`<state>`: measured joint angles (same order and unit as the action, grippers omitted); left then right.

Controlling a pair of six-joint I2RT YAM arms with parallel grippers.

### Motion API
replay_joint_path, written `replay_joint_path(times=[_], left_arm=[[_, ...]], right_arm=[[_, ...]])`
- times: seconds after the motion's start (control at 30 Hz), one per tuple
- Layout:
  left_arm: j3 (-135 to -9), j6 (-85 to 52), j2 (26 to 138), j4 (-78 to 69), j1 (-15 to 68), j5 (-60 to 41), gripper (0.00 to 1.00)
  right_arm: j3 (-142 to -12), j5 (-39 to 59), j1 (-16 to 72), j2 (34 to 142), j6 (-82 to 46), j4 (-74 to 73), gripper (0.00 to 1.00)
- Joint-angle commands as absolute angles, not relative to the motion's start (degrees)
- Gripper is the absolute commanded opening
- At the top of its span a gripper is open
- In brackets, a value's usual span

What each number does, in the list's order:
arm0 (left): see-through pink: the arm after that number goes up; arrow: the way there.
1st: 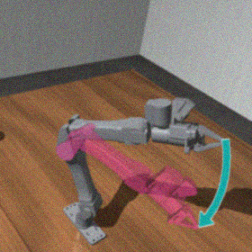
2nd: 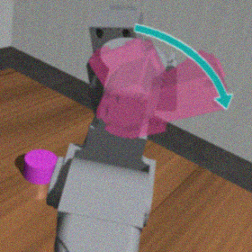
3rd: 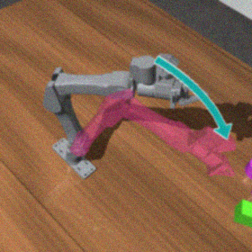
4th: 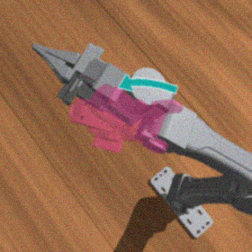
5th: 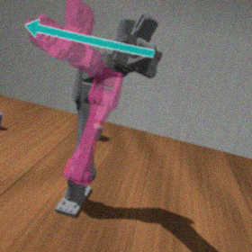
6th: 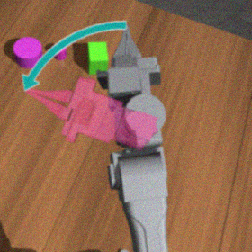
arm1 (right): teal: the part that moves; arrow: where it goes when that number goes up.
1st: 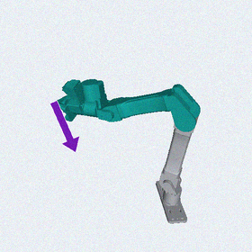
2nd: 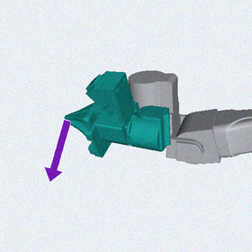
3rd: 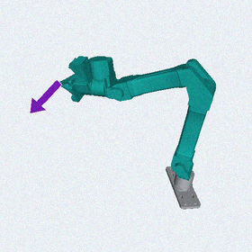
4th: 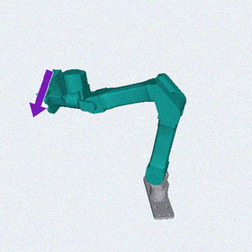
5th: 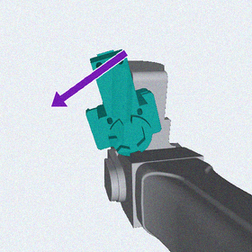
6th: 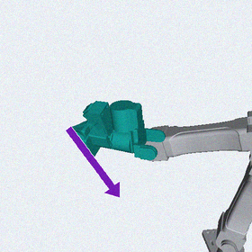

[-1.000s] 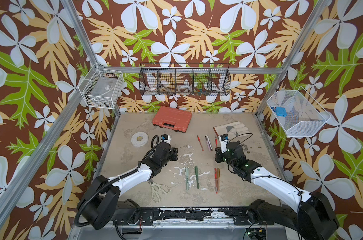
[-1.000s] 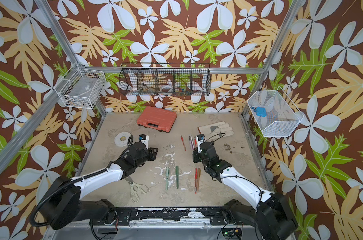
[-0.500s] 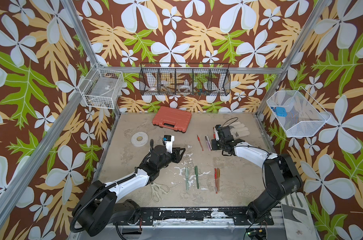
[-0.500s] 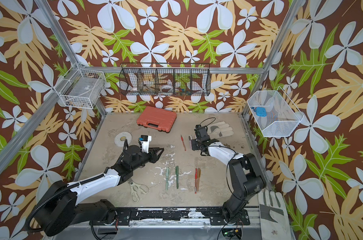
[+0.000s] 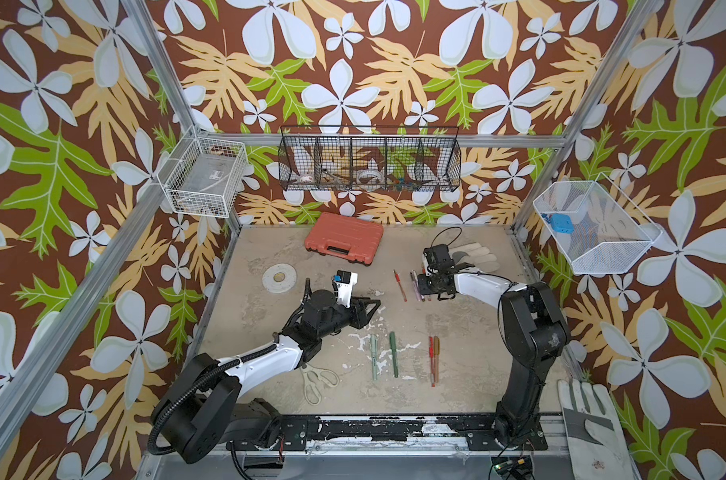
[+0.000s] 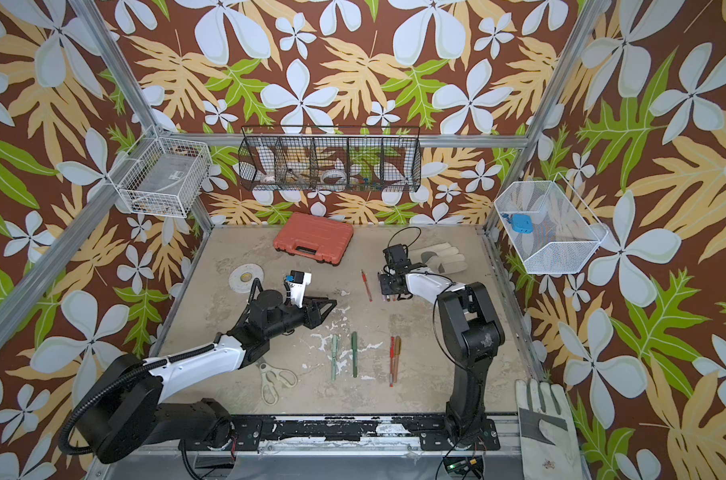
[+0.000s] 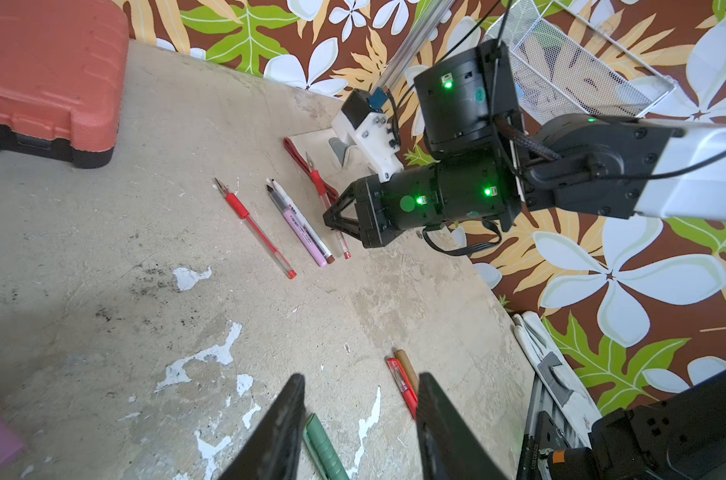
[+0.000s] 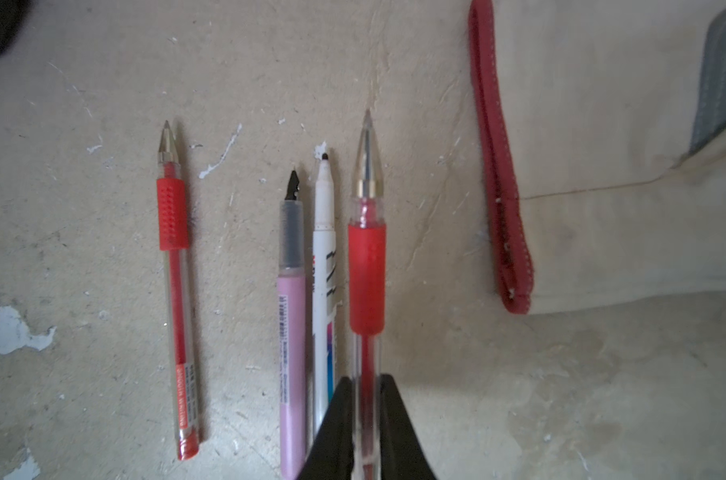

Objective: Open the pen caps
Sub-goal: 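Open the left gripper to drop the cap while the right gripper carries the pen away, then lay the uncapped red gel pen beside the pink marker and open the right gripper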

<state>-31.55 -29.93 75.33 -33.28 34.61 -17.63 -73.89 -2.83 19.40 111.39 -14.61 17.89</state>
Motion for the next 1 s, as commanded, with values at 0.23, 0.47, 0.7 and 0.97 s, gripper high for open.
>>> replay_joint_path(times=[0.23, 0.47, 0.7, 0.97], left_arm=[[-32.3, -30.1, 76.0, -35.0, 34.8, -19.4, 0.46], [-32.4, -30.4, 75.5, -34.3, 34.8, -18.5, 0.46], [-36.2, -34.6, 73.9, -23.7, 36.4, -13.0, 0.46], [-36.2, -41.0, 69.7, -16.6, 42.0, -15.0, 0.46]], right_arm=[[-76.1, -2.8, 19.2, 114.0, -14.2, 20.9, 0.19], [-72.8, -0.5, 19.3, 105.6, -14.4, 19.5, 0.23], [-60.6, 2.7, 20.0, 86.9, -19.8, 20.2, 0.37], [-47.4, 0.5, 29.8, 66.9, -29.3, 26.4, 0.39]])
